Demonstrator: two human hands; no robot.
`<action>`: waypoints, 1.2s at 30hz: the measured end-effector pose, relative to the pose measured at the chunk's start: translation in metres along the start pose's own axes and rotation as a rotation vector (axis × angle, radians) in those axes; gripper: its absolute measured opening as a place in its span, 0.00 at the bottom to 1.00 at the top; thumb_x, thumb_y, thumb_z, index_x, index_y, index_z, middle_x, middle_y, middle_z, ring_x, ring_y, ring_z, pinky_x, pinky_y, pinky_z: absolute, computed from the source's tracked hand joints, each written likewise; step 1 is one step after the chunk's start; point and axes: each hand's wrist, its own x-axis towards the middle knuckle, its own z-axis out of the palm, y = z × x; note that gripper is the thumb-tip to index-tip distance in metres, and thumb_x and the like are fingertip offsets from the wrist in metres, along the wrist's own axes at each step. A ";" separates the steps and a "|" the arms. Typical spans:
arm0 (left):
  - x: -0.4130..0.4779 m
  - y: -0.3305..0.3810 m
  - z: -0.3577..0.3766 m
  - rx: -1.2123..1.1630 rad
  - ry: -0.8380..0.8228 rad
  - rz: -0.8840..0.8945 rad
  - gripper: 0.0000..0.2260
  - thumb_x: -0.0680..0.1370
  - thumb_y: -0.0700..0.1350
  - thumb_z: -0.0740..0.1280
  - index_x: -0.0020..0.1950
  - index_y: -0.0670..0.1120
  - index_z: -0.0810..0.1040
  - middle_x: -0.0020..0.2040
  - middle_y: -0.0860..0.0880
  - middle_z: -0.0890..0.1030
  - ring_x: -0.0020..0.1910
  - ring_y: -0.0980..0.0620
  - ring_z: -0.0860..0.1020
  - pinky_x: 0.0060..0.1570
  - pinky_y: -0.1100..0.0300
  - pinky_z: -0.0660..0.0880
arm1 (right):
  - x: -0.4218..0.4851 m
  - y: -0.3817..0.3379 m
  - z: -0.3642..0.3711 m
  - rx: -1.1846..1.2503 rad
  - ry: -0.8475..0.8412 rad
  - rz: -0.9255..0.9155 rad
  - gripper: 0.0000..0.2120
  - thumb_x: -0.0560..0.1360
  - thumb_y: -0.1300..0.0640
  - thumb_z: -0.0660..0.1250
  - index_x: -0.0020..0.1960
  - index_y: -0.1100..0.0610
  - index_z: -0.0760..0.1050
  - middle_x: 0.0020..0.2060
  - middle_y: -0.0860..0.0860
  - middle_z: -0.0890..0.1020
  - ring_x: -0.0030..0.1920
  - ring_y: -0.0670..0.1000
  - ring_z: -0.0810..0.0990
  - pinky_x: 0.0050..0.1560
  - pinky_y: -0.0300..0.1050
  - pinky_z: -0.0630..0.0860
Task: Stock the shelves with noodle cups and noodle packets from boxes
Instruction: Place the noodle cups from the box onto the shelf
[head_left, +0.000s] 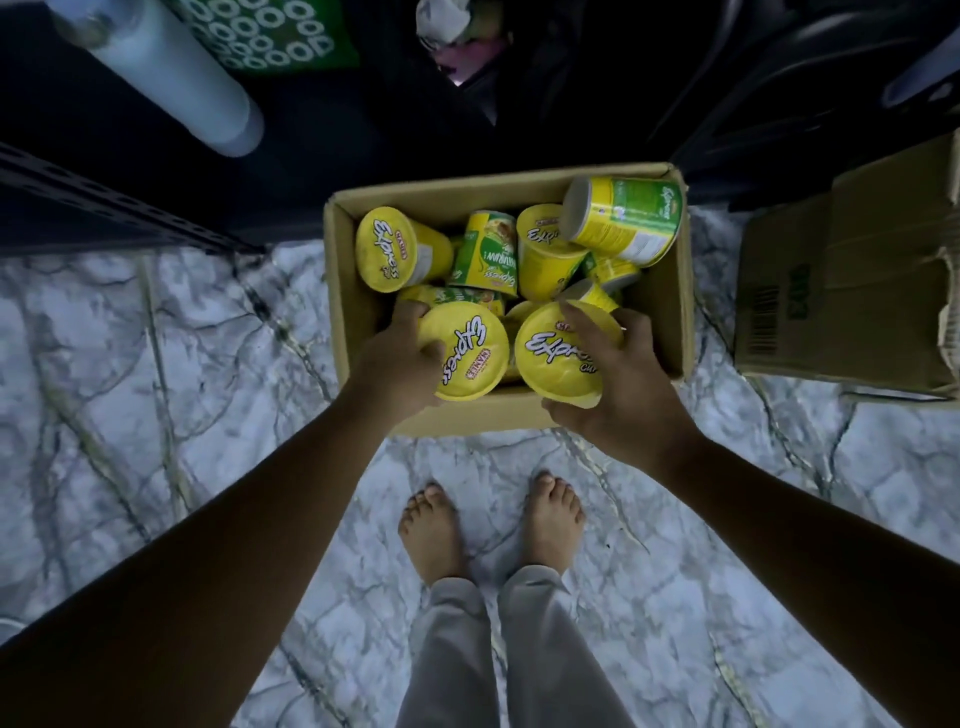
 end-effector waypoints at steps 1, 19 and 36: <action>0.001 -0.001 0.003 0.084 0.001 -0.002 0.20 0.84 0.45 0.62 0.76 0.51 0.64 0.67 0.38 0.75 0.61 0.33 0.78 0.52 0.42 0.81 | 0.001 0.001 0.001 -0.051 0.019 0.013 0.48 0.65 0.41 0.78 0.80 0.40 0.59 0.70 0.57 0.61 0.72 0.62 0.69 0.72 0.50 0.70; -0.023 0.009 0.014 0.278 0.003 0.097 0.47 0.70 0.58 0.77 0.82 0.63 0.53 0.76 0.45 0.56 0.73 0.34 0.62 0.63 0.45 0.70 | 0.023 -0.026 -0.005 -0.286 0.031 -0.025 0.40 0.66 0.41 0.78 0.74 0.44 0.68 0.71 0.57 0.62 0.70 0.65 0.68 0.67 0.61 0.73; -0.073 -0.010 0.012 0.467 0.066 0.251 0.45 0.66 0.64 0.74 0.79 0.65 0.56 0.70 0.46 0.59 0.66 0.39 0.64 0.62 0.42 0.73 | -0.020 -0.037 0.013 -0.243 -0.050 -0.068 0.53 0.62 0.31 0.75 0.81 0.44 0.57 0.77 0.53 0.57 0.75 0.62 0.64 0.62 0.57 0.76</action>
